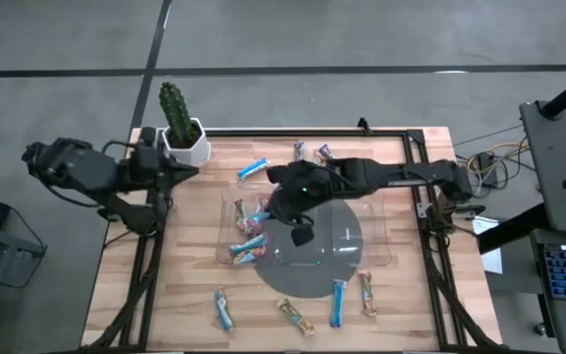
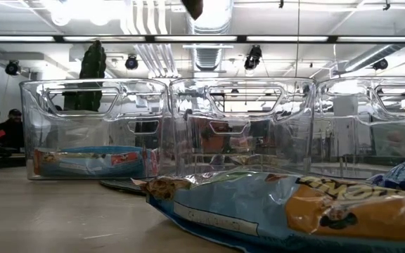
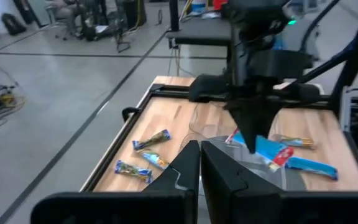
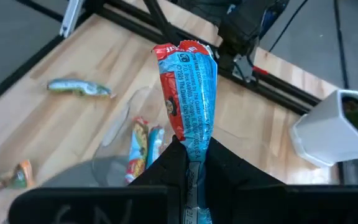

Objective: Pick and place Granola Bars by type
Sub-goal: Put the red granola bar into the left transparent bin, then put the blue granola bar into the middle transparent bin

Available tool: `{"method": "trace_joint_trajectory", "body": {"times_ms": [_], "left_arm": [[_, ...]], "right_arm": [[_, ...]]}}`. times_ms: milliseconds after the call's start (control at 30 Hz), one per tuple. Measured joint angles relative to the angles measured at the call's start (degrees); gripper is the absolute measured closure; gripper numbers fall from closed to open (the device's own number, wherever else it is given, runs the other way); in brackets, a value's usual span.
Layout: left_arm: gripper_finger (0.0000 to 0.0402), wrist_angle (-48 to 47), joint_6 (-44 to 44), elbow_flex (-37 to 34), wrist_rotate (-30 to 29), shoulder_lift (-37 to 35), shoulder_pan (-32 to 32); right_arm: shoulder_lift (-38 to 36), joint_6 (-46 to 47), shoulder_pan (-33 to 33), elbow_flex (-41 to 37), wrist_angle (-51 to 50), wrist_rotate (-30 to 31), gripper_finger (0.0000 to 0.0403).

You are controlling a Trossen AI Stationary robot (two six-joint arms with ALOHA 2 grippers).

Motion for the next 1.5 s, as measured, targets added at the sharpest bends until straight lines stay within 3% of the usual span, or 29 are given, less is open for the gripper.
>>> {"method": "trace_joint_trajectory", "body": {"times_ms": [133,400,700,1100,1233,1500], "left_arm": [[0.0402,2.24,0.66,-5.03,3.71,-5.68,0.02],[0.0402,4.15,-0.5,-13.09,4.09,-15.45,0.02],[0.0402,4.16,-1.48,-13.83,3.93,-19.21,0.02],[0.0402,3.47,0.61,-13.17,3.37,-19.15,0.04],[0.0402,3.49,-0.37,-13.43,3.37,-18.46,0.04],[0.0402,3.46,1.69,-13.71,3.39,-16.86,0.04]], "right_arm": [[4.14,4.49,-1.6,2.67,-0.07,-2.01,0.0375],[17.46,8.98,-3.34,11.52,-0.61,-1.99,0.0374],[27.43,7.03,-3.41,25.31,-4.92,-2.73,0.0346],[26.02,8.12,-3.49,24.74,-10.11,-5.41,0.0258],[22.87,8.25,-3.49,25.03,-9.59,-9.45,0.0251],[14.03,5.88,-3.5,25.09,-9.27,-9.64,0.0265]]}}
